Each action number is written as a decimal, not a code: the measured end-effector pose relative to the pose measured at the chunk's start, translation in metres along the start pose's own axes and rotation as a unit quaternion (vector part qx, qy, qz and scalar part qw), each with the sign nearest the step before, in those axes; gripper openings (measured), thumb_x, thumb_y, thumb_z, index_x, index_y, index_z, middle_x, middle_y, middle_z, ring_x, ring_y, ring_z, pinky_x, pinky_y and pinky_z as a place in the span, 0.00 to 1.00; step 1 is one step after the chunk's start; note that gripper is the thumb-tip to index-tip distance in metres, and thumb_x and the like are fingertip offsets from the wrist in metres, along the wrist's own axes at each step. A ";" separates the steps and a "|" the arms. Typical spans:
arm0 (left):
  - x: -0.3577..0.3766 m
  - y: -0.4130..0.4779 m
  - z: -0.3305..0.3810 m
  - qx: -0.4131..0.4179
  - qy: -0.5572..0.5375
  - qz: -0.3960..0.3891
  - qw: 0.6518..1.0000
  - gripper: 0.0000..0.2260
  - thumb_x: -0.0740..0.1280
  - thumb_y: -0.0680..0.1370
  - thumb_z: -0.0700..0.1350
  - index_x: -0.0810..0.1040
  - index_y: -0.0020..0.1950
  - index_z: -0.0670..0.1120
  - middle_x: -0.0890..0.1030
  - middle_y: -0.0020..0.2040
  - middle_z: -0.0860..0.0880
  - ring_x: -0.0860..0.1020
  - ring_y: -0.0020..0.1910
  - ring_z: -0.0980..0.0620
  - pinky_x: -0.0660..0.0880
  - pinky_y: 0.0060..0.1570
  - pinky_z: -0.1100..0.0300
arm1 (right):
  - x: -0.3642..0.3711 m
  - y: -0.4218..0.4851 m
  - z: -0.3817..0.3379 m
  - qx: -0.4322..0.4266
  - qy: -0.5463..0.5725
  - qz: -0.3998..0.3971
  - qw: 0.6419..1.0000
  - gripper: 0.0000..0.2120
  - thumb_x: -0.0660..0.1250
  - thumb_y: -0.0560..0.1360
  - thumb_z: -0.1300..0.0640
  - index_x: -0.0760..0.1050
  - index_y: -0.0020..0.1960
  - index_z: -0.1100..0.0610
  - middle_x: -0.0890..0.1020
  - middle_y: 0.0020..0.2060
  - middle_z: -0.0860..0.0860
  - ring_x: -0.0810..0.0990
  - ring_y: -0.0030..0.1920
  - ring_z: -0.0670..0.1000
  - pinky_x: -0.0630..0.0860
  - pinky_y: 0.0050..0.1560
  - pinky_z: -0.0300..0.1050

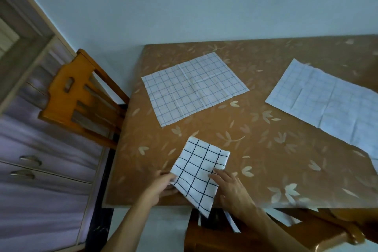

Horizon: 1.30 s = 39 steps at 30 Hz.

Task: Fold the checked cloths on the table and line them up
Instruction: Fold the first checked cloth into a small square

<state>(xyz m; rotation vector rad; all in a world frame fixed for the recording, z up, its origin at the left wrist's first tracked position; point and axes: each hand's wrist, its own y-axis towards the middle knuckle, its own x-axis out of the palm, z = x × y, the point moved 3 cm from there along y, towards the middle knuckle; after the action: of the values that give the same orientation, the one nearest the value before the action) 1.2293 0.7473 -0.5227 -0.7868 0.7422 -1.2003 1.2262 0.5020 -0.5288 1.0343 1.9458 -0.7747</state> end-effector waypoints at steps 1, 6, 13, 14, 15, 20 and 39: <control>0.002 -0.004 -0.005 -0.011 -0.039 -0.010 0.999 0.10 0.69 0.78 0.35 0.75 0.58 0.37 0.79 0.56 0.39 0.80 0.48 0.45 0.82 0.31 0.58 | 0.001 -0.001 0.000 0.001 -0.005 0.004 1.000 0.31 0.69 0.67 0.61 0.72 0.70 0.53 0.72 0.70 0.54 0.71 0.69 0.58 0.73 0.62 0.56; 0.012 -0.026 -0.022 -0.023 -0.137 -0.062 0.988 0.04 0.65 0.79 0.32 0.77 0.53 0.34 0.79 0.46 0.40 0.77 0.44 0.46 0.81 0.28 0.60 | 0.001 -0.009 0.008 0.031 -0.026 0.026 0.999 0.28 0.80 0.59 0.59 0.79 0.59 0.53 0.78 0.64 0.58 0.77 0.60 0.62 0.81 0.49 0.59; 0.009 -0.028 -0.043 0.090 -0.054 -0.056 0.993 0.15 0.58 0.85 0.41 0.67 0.71 0.53 0.80 0.62 0.47 0.84 0.52 0.42 0.83 0.44 0.51 | -0.010 -0.019 0.021 0.101 0.070 0.024 0.992 0.18 0.69 0.75 0.59 0.78 0.65 0.52 0.70 0.73 0.53 0.72 0.69 0.58 0.72 0.67 0.52; 0.006 -0.023 -0.045 0.148 0.032 -0.033 0.988 0.17 0.56 0.85 0.41 0.66 0.73 0.55 0.75 0.68 0.51 0.80 0.62 0.44 0.80 0.55 0.51 | -0.010 -0.019 0.025 0.113 0.088 0.018 0.990 0.18 0.69 0.76 0.59 0.78 0.65 0.51 0.70 0.73 0.53 0.72 0.70 0.55 0.71 0.68 0.49; 0.003 -0.021 -0.045 0.209 0.116 -0.011 0.971 0.19 0.56 0.85 0.40 0.67 0.73 0.57 0.70 0.73 0.53 0.73 0.70 0.48 0.74 0.64 0.55 | -0.010 -0.020 0.027 0.120 0.098 0.007 0.988 0.18 0.69 0.76 0.58 0.78 0.65 0.51 0.71 0.72 0.52 0.72 0.70 0.53 0.69 0.68 0.45; 0.005 -0.008 -0.050 0.254 0.230 -0.063 0.937 0.26 0.60 0.82 0.33 0.68 0.71 0.62 0.75 0.64 0.53 0.78 0.59 0.55 0.80 0.52 0.63 | -0.008 -0.024 0.042 0.177 0.189 -0.013 0.966 0.17 0.71 0.73 0.57 0.80 0.61 0.46 0.76 0.68 0.50 0.73 0.68 0.45 0.68 0.68 0.38; 0.031 0.010 -0.039 0.161 0.288 -0.095 0.939 0.07 0.63 0.83 0.41 0.79 0.53 0.39 0.84 0.43 0.39 0.81 0.28 0.49 0.82 0.32 0.51 | -0.018 -0.008 0.053 0.249 0.273 0.030 0.929 0.11 0.68 0.75 0.43 0.80 0.39 0.48 0.82 0.33 0.42 0.79 0.37 0.41 0.72 0.37 0.33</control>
<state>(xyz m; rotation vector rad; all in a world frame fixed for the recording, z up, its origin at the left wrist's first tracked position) 1.2082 0.7142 -0.5540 -0.2267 0.9230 -1.7087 1.2447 0.4501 -0.5394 1.7575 2.2086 -1.0612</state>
